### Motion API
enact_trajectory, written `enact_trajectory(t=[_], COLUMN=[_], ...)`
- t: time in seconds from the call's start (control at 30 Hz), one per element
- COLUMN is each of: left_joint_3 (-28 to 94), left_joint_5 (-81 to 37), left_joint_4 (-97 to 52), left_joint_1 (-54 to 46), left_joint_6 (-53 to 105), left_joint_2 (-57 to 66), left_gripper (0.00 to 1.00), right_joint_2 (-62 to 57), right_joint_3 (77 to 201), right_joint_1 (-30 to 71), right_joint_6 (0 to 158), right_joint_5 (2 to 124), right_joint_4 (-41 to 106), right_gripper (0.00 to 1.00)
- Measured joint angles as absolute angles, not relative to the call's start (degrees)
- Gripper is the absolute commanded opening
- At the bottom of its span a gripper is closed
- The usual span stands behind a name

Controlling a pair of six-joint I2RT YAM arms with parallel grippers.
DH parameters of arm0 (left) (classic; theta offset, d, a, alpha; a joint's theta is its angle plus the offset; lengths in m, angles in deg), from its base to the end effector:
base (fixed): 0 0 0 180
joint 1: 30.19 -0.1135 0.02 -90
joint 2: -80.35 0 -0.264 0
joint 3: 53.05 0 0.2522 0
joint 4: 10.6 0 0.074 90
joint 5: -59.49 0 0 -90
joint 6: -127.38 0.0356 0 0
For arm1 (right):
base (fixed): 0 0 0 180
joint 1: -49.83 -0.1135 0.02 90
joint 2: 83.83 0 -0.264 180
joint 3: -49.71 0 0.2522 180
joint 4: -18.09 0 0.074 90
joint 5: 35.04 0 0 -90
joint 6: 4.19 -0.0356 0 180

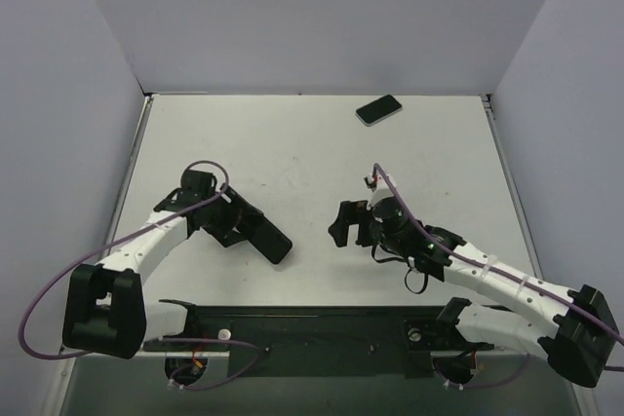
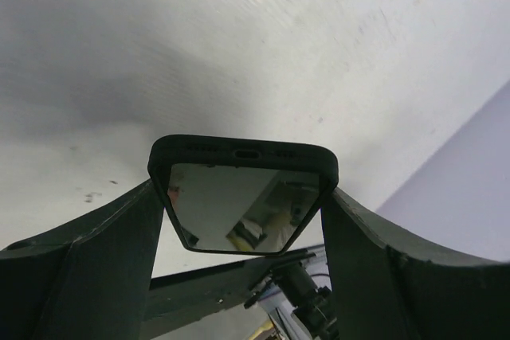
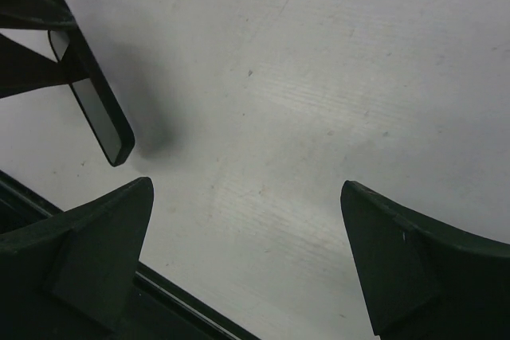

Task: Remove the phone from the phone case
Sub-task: Pick up the phone at the center of the board.

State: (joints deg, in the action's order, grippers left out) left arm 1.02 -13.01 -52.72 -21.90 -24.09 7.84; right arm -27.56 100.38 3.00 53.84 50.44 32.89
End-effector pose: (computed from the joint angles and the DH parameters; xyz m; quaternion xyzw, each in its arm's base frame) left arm 0.2290 -0.0442 0.1915 -0.3933 0.8721 -0.2643 0.1219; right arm 0.1574 0.1637 0.2703 -0.0838 0.8165 0.3369 0.4612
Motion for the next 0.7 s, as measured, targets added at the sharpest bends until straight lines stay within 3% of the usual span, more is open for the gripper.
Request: enact_trajectory(t=[0.2, 0.53, 0.67, 0.7], left_joint_3=[-2.52, -10.19, -11.72, -11.98], left_joint_5=[-10.50, -10.17, -10.00, -10.02], left_joint_4=[-43.78, -27.45, -25.53, -25.16], left_joint_1=[-12.37, -3.47, -1.90, -1.73], left_joint_6=[-35.15, -51.59, -55.57, -56.37], left_joint_2=[11.18, 15.10, 17.78, 19.25], left_gripper=[0.00, 0.00, 0.00, 0.00], right_joint_2=[-21.83, -15.45, -15.45, -15.45], right_joint_3=[95.07, 90.32, 87.22, 86.72], right_joint_1=[-3.97, -17.41, -19.18, -19.29], right_joint_6=[52.31, 50.12, 49.84, 49.93], right_joint_5=[53.17, 44.65, 38.42, 37.48], right_joint_4=[18.46, -1.97, -6.76, -7.35], right_gripper=[0.95, 0.75, 0.56, 0.45])
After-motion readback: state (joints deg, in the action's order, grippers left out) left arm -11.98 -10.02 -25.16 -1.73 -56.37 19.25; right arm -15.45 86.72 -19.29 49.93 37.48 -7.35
